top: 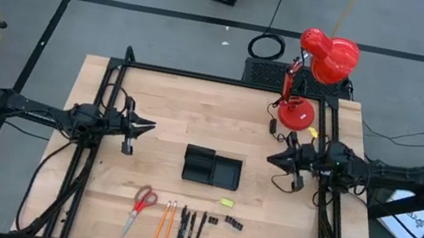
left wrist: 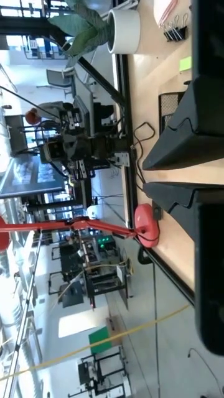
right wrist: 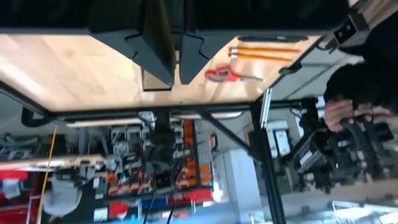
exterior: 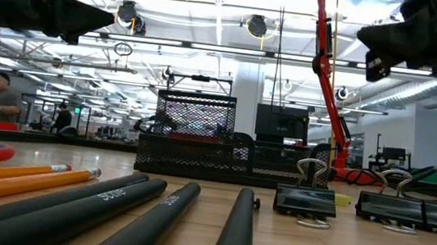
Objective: Pick and place office supplies into organizer
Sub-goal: Put the black binder clip into the black desk organizer
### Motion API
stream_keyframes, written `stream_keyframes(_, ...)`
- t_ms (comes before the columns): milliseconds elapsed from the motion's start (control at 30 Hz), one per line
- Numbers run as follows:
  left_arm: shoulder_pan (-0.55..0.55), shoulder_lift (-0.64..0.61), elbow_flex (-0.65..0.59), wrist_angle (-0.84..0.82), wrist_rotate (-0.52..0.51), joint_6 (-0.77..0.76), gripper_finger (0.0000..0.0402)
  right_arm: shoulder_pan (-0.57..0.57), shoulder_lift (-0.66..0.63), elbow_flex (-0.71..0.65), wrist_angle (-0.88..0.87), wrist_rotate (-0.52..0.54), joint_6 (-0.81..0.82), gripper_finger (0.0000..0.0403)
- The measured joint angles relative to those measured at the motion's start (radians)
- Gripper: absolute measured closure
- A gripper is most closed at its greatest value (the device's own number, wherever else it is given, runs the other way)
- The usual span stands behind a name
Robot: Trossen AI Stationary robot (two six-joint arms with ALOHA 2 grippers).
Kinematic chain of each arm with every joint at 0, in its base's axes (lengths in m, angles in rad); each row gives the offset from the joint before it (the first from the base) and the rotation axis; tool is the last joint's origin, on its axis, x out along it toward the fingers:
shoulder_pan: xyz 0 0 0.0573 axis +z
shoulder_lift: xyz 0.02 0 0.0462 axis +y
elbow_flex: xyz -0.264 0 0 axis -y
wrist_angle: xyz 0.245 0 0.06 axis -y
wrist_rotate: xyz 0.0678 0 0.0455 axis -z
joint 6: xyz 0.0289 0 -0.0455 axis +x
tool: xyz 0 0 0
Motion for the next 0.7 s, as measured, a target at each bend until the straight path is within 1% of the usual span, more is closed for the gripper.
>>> stream_keyframes(67, 0.000, 0.000, 0.000, 0.000, 0.000, 0.000, 0.0353, 0.065, 0.058, 0.043, 0.005, 0.044, -0.040, 0.0367)
stream_keyframes(167, 0.000, 0.000, 0.000, 0.000, 0.000, -0.012, 0.0353, 0.155, 0.154, 0.106, -0.005, 0.137, -0.100, 0.0352)
stream_keyframes(267, 0.000, 0.000, 0.000, 0.000, 0.000, -0.031, 0.0353, 0.225, 0.254, 0.172, -0.028, 0.222, -0.150, 0.0338)
stream_keyframes(367, 0.000, 0.000, 0.000, 0.001, 0.000, -0.035, 0.0353, 0.273, 0.346, 0.254, -0.055, 0.262, -0.170, 0.0324)
stream_keyframes(500, 0.000, 0.000, 0.000, 0.001, -0.022, -0.019, 0.0353, 0.323, 0.466, 0.357, -0.083, 0.274, -0.192, 0.0307)
stream_keyframes(600, 0.000, 0.000, 0.000, 0.002, -0.057, 0.028, 0.0353, 0.370, 0.549, 0.423, -0.108, 0.345, -0.238, 0.0296)
stream_keyframes(700, 0.000, 0.000, 0.000, 0.004, -0.069, 0.044, 0.0353, 0.423, 0.627, 0.492, -0.190, 0.424, -0.298, 0.0285)
